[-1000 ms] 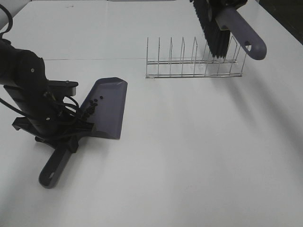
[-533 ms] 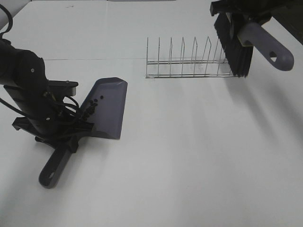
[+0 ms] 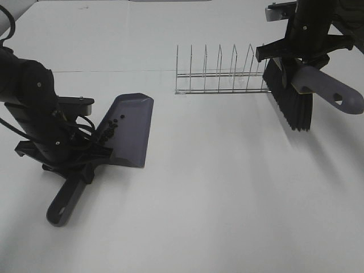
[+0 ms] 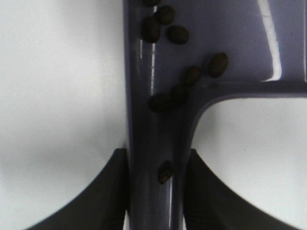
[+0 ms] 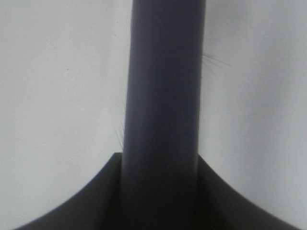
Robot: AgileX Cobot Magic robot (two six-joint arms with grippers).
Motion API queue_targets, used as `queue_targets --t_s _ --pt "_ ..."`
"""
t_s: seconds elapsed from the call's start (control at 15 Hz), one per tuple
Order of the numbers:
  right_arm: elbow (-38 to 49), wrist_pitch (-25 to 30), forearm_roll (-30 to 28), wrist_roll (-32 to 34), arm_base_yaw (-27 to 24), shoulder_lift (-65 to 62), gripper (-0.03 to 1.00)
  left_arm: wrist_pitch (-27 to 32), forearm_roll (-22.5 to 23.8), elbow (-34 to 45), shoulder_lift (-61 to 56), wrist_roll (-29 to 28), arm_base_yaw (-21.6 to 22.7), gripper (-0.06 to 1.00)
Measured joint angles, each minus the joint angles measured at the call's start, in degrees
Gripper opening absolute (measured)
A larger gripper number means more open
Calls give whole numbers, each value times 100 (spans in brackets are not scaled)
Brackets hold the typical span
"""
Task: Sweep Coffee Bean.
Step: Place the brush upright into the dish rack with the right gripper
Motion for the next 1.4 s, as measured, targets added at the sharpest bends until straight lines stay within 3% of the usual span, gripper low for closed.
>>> queue_targets --t_s 0.2,0.6,1.13,1.4 --pt "0 -11 -29 0 -327 0 27 0 6 0 0 0 0 27" --pt "0 -470 69 -6 -315 92 27 0 11 0 0 0 0 27" --pt "0 -1478 -92 -6 -321 476 27 6 11 0 0 0 0 27" --pt "-625 -1564 -97 -34 -321 762 27 6 11 0 0 0 0 27"
